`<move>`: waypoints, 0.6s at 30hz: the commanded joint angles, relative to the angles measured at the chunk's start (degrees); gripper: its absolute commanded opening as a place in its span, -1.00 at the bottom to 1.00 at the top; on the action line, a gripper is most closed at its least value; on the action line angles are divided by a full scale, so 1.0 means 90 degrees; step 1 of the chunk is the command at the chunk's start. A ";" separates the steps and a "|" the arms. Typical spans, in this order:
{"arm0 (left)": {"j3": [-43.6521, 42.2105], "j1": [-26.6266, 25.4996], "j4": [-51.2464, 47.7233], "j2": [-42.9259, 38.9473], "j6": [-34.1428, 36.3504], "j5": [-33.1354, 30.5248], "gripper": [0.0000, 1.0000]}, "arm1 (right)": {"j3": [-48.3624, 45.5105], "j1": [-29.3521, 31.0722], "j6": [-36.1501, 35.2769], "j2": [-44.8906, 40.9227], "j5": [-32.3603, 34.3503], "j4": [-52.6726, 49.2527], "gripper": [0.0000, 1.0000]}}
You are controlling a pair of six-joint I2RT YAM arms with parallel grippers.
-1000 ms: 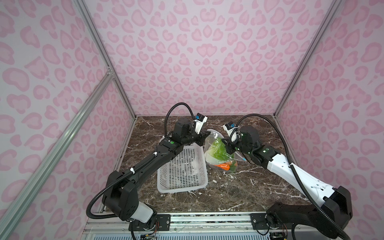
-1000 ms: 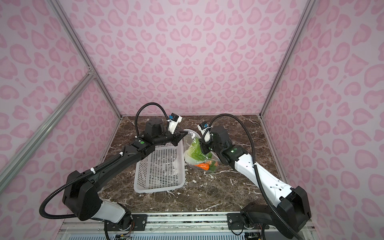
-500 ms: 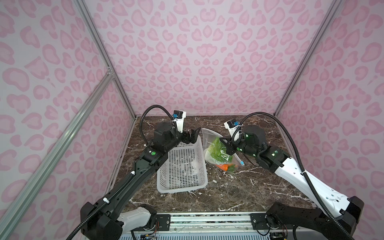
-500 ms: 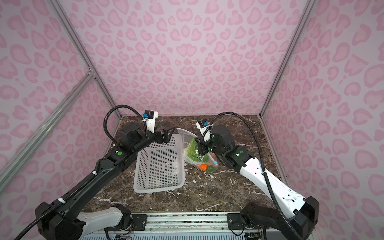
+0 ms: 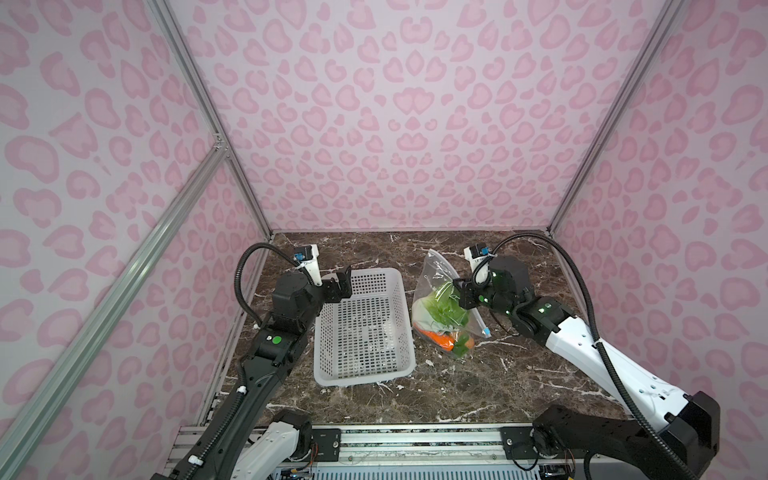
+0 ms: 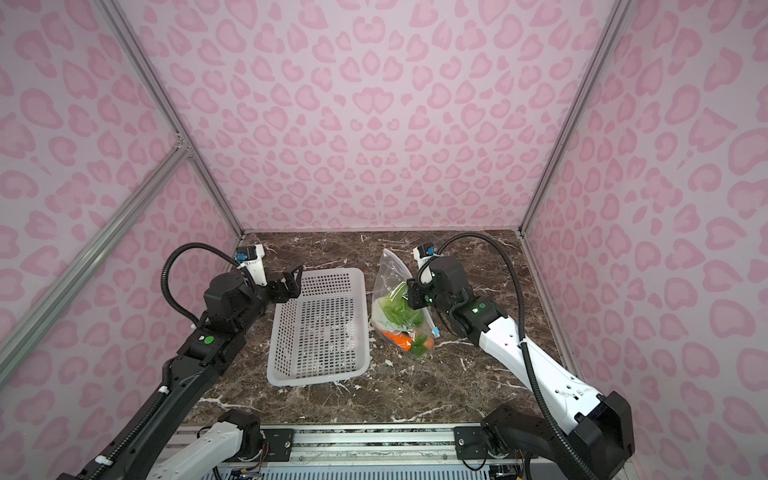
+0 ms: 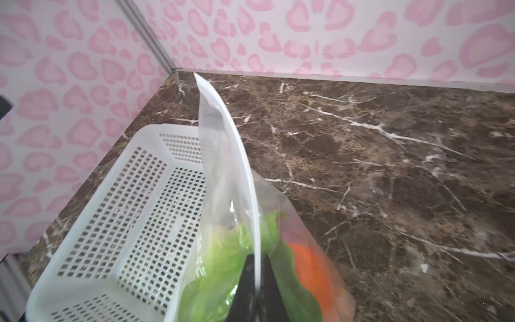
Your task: Place the food in the zip-top bag and seal the zipper
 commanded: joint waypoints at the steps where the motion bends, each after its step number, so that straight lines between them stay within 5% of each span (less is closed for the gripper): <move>1: -0.0325 0.0374 0.0040 -0.0327 -0.0413 -0.0277 0.93 | -0.0211 -0.0518 0.0168 0.0111 0.0310 0.0386 -1.00; 8: -0.0771 0.1231 -0.0212 -0.0500 -0.1096 -0.0437 0.93 | -0.0587 -0.1500 -0.0675 0.0567 -0.0103 0.0994 -1.00; 18: -0.1063 0.1416 -0.0201 -0.0407 -0.1404 -0.0122 0.93 | -0.0636 -0.2737 -0.0890 0.2089 -0.0938 0.1442 -0.91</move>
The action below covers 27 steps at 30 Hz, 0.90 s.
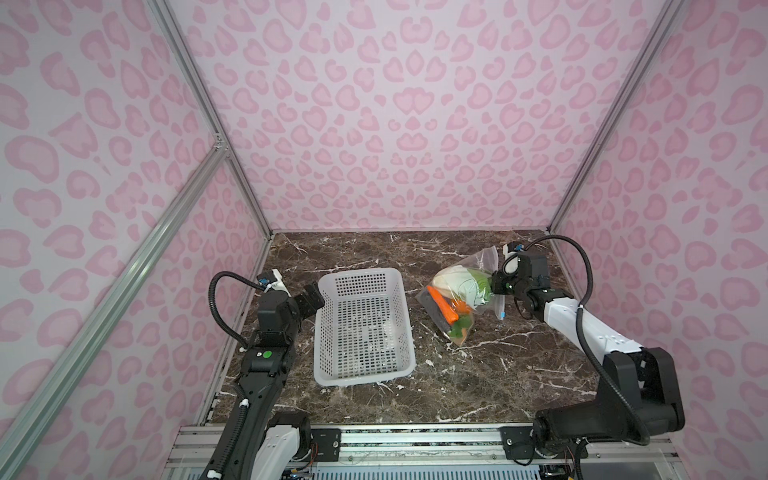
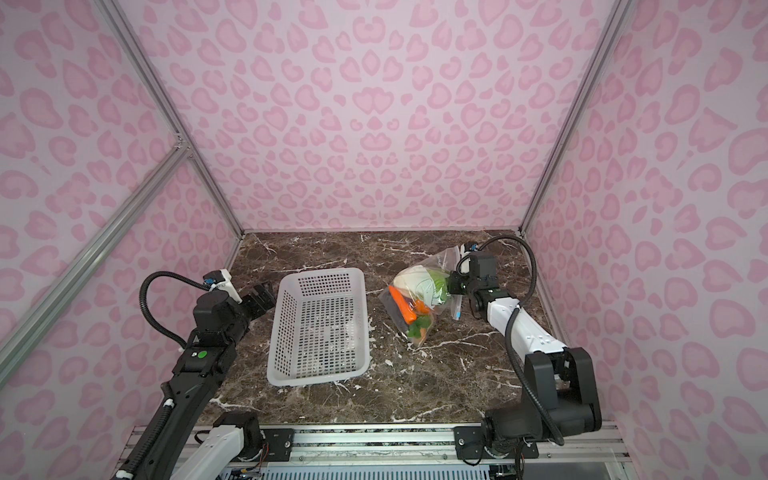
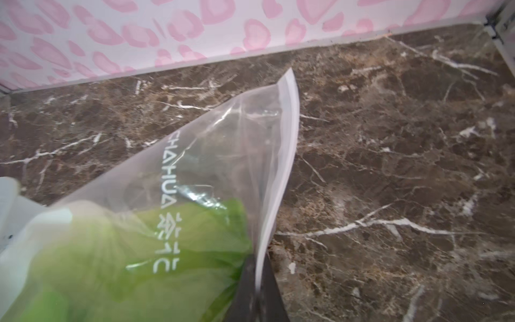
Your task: Place the food in the zip-top bag and seal the zipper
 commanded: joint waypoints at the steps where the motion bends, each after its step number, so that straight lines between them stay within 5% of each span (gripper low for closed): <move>1: -0.0050 0.0015 0.0061 0.0028 -0.0130 0.0136 0.93 | 0.0000 -0.0121 -0.0206 0.0422 -0.0478 0.0118 -0.90; 7: -0.0193 0.0025 -0.0056 -0.0007 -0.0150 0.0080 0.93 | -0.0047 -0.0152 -0.0132 0.0866 -0.0626 0.0428 -0.81; 11: -0.0333 0.0025 -0.0118 -0.0016 -0.0220 0.0026 0.93 | 0.0068 -0.0173 -0.0252 0.0863 -0.0367 0.0181 -0.42; 18: -0.0385 0.0030 -0.0031 0.0191 -0.0230 0.0208 0.93 | 0.0610 -0.0260 -0.0717 0.0060 0.1233 -0.0862 0.09; 20: -0.0385 0.0025 0.0120 0.0334 -0.0228 0.0470 0.93 | 0.0682 -0.0253 -0.0728 -0.0263 0.1486 -0.1021 0.37; 22: -0.0428 0.0031 0.0294 0.0471 -0.0252 0.0780 0.93 | 0.0518 -0.0256 -0.0647 -0.0570 0.1464 -0.0899 0.96; 27: -0.0492 0.0015 0.0610 0.0929 -0.0316 0.1456 0.95 | -0.0512 -0.0256 -0.0398 -0.1072 0.1685 0.0059 0.98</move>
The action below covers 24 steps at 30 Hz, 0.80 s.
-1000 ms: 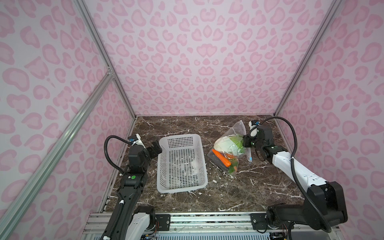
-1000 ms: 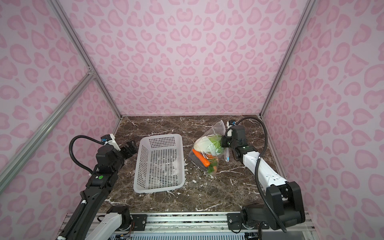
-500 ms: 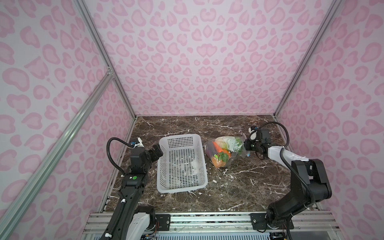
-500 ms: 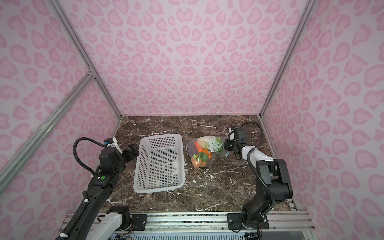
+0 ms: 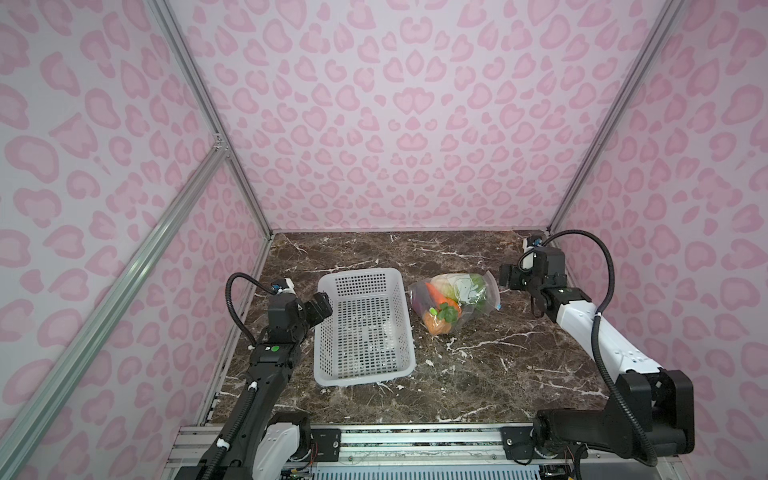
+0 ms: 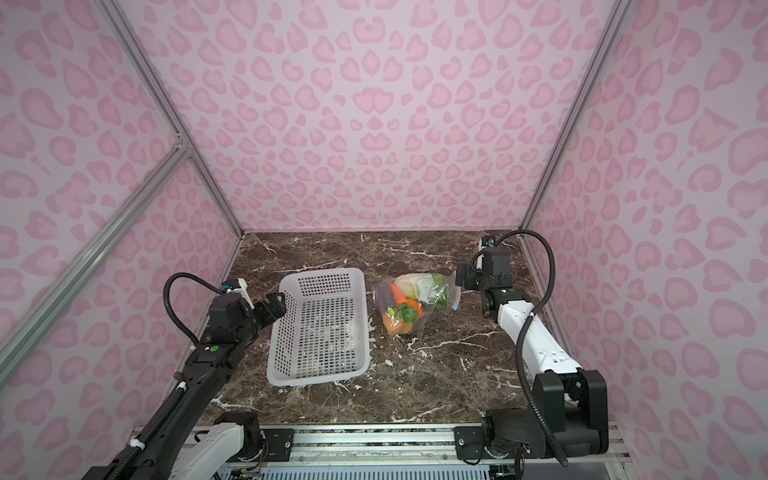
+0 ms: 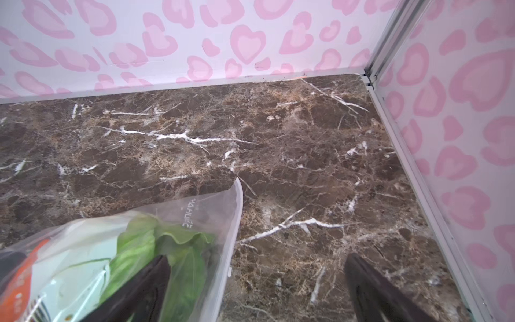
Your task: Place the food in the zip-top bag and seal the zipper
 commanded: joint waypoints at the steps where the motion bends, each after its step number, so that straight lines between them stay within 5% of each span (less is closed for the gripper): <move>1: -0.0022 -0.0031 0.0504 0.0211 -0.0090 0.0691 0.95 | -0.0691 0.0010 0.0164 -0.0135 0.0487 0.0749 0.98; 10: 0.0095 -0.0914 0.1014 0.0726 -0.0517 0.0926 0.94 | -0.2818 -0.0032 -0.0407 -0.0287 0.0860 0.3740 0.96; 18: 0.0667 -0.1242 0.0959 0.1054 -0.0544 0.0711 0.94 | -0.2948 -0.0041 -0.0812 0.0579 0.0040 0.5054 0.95; 24: 0.1325 -0.1097 0.0181 0.0953 0.0122 0.0093 0.94 | -0.3401 -0.0050 -0.1008 0.1138 0.0354 0.6662 0.95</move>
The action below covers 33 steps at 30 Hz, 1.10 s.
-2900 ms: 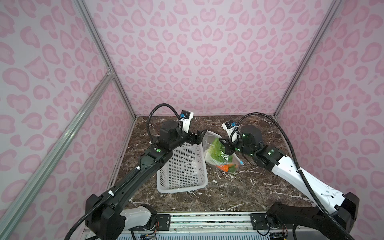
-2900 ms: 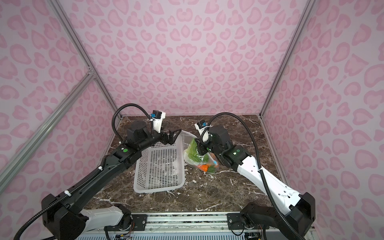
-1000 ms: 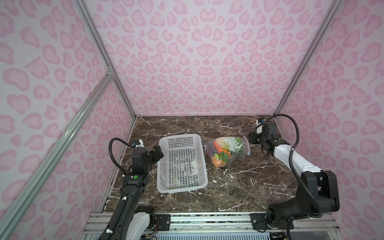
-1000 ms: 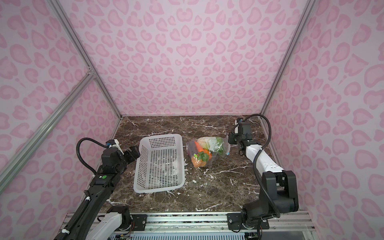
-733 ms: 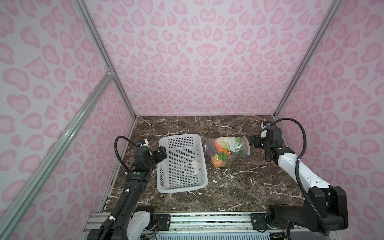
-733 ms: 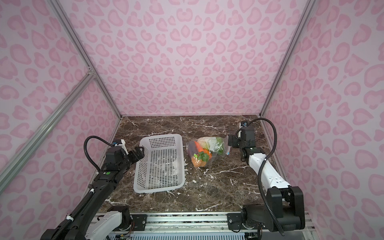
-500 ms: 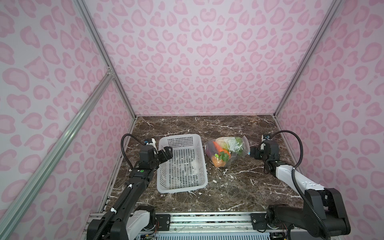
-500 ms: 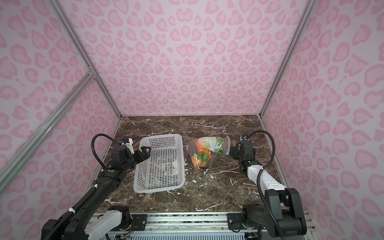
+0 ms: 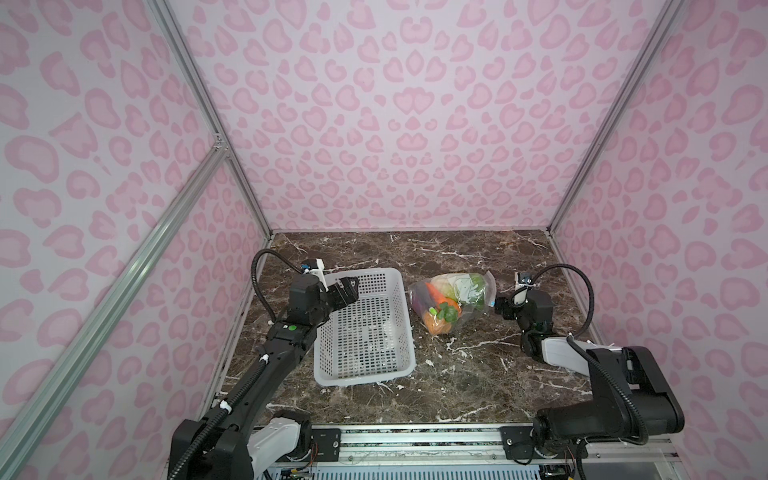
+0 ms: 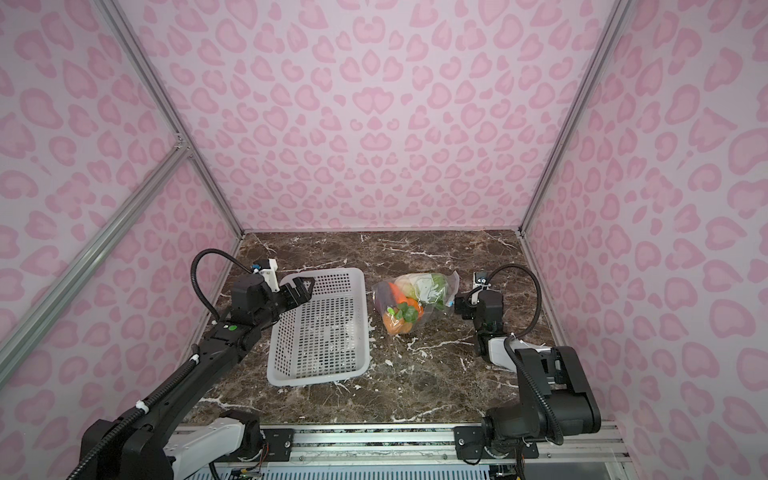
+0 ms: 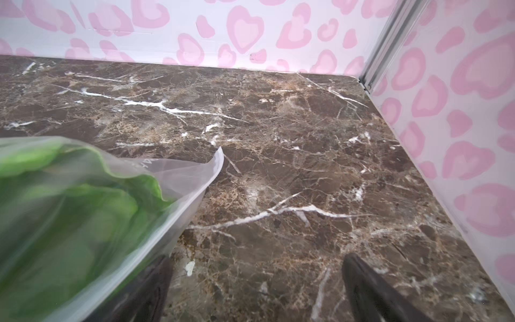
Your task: Place the food in the zip-top bag and seal the zipper
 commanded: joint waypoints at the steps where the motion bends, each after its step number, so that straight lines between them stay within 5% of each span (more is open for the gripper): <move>1: 0.0296 0.0235 -0.0430 -0.0019 0.0489 -0.0374 0.94 | -0.0325 -0.0031 -0.0083 0.0339 0.0234 0.1424 0.95; 4: 0.0283 0.0787 -0.0447 -0.0099 0.0692 -0.0403 0.94 | -0.0608 -0.0056 -0.0033 0.0657 0.0279 0.2422 0.95; 7: 0.0190 0.1316 -0.0431 -0.0188 0.1132 -0.0924 0.94 | -0.0307 -0.0081 0.0120 0.0444 0.0485 0.1441 0.95; 14: -0.0094 0.2790 -0.0761 0.0237 0.0927 -0.2198 0.94 | -0.0250 -0.0210 0.0208 0.0468 0.0377 0.1414 0.96; 20: -0.0609 0.2755 0.0133 0.0984 0.1652 -0.2245 0.99 | -0.0255 -0.0212 0.0213 0.0464 0.0377 0.1415 0.96; 23: -0.0880 0.2239 0.1031 0.1297 0.2485 -0.2260 0.99 | -0.0252 -0.0214 0.0215 0.0457 0.0378 0.1396 0.96; 33: -0.1434 0.1792 0.3402 0.1869 0.3102 -0.1115 0.99 | -0.0251 -0.0212 0.0213 0.0461 0.0378 0.1380 0.96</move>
